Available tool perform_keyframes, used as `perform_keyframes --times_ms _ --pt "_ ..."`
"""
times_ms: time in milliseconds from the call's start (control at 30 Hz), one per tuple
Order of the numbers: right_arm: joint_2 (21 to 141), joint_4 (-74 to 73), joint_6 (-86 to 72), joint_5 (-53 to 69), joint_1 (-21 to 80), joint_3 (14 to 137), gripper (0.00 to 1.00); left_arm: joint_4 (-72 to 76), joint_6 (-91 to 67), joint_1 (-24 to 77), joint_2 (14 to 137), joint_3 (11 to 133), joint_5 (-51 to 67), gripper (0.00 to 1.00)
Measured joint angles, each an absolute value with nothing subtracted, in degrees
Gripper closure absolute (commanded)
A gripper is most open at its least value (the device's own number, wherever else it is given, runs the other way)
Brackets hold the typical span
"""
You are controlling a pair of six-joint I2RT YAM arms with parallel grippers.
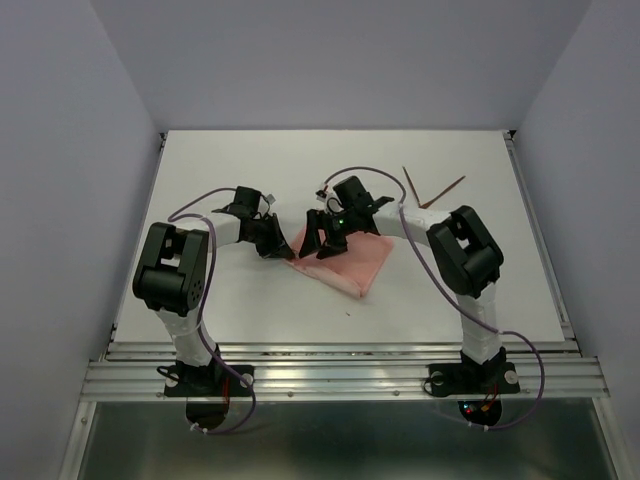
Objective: Fold the napkin into a case and place the utensils inside
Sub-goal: Fold the lower triangle-folded napkin at the center of the board.
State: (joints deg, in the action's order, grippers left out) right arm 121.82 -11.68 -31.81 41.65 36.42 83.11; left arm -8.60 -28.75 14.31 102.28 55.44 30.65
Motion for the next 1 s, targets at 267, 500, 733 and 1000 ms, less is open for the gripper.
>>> perform_keyframes --times_ms 267,500,733,1000 --pt "112.22 -20.67 -25.5 30.48 36.34 74.76 0.21 -9.06 -28.23 14.33 102.5 56.27 30.55 1.0" --pt "108.44 -24.08 -22.33 28.93 36.51 69.91 0.2 -9.37 -27.79 14.33 103.09 56.95 30.39 1.0" --pt "106.3 -25.21 -19.99 28.4 39.0 68.4 0.4 -9.85 -27.49 14.33 103.09 57.36 30.13 1.0" --pt "106.21 -22.96 -21.91 26.52 39.72 66.96 0.99 -10.37 -27.4 14.52 103.09 58.81 29.85 1.0"
